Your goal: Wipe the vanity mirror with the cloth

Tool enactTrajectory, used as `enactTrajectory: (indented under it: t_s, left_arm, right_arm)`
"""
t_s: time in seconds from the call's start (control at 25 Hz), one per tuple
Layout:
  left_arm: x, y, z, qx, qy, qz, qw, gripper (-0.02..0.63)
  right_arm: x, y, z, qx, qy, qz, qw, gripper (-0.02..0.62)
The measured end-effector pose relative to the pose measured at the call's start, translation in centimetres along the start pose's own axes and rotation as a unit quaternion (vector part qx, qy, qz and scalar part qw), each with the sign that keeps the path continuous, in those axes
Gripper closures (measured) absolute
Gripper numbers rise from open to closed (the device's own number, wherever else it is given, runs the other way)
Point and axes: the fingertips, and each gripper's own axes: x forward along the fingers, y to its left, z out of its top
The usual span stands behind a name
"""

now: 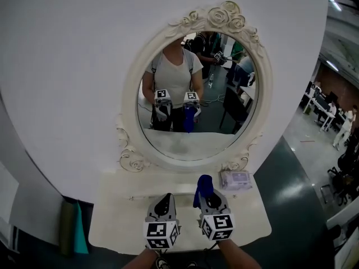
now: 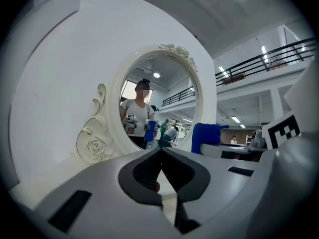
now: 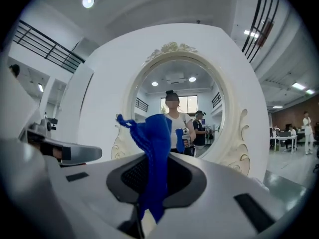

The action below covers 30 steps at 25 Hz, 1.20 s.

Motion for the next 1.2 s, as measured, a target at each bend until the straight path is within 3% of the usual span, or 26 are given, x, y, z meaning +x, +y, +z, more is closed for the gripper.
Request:
enactTrajectory:
  t_s: [0.2,0.4,0.88,1.2]
  left_arm:
    - [-1.7,-1.1,-1.1,0.020,0.000,0.017,0.9997,0.603]
    - [-3.3,-2.1,-1.4,0.000,0.003,0.030,0.9995,0.603]
    - [-5.5,-5.2,-2.1,0.024,0.017,0.060,0.9978,0.603]
    - [-6.1,-5.8,-2.6,0.016,0.017,0.074,0.9970,0.603]
  right_arm:
    - [-2.7,-1.5,-0.3,0.029,-0.007,-0.022,0.999,0.529]
    - [-5.2,-2.7,-1.0,0.054,0.001,-0.029,0.998,0.529]
    - [-9.1,-4.0,-1.9,0.069,0.006,-0.008,0.998,0.531]
    - [-9.9,-4.0,-2.4,0.067,0.014,0.003,0.998,0.531]
